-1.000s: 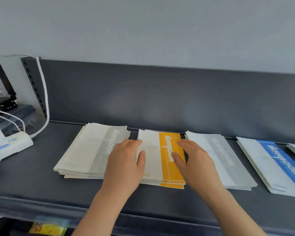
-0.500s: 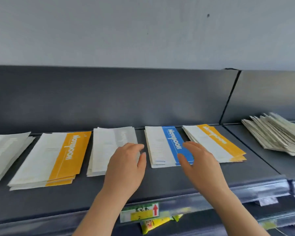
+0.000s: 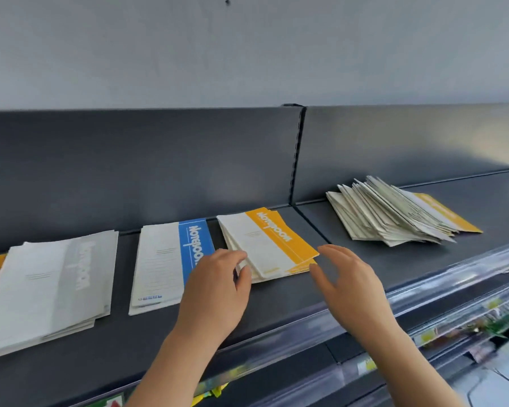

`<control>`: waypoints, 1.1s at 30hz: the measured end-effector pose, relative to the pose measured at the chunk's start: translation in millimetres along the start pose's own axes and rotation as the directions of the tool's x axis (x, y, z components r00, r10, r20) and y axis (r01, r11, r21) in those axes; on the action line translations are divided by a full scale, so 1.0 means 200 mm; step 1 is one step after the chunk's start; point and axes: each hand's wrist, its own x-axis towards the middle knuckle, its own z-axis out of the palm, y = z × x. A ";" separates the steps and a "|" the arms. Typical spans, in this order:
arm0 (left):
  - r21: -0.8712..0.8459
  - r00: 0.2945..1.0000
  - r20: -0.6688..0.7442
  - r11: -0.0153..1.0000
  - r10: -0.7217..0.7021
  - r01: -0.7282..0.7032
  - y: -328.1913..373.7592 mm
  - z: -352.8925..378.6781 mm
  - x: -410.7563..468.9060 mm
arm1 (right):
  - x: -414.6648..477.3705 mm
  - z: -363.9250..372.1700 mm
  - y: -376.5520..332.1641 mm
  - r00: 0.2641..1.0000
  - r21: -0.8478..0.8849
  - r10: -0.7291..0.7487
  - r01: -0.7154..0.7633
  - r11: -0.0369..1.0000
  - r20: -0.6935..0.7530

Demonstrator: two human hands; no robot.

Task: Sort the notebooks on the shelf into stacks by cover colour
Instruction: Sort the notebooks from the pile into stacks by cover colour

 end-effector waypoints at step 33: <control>-0.207 0.994 0.050 0.975 0.099 -0.087 1.12 1.19 0.79 | 0.99 -0.45 1.73 0.921 -0.096 0.326 -0.312 0.945 0.213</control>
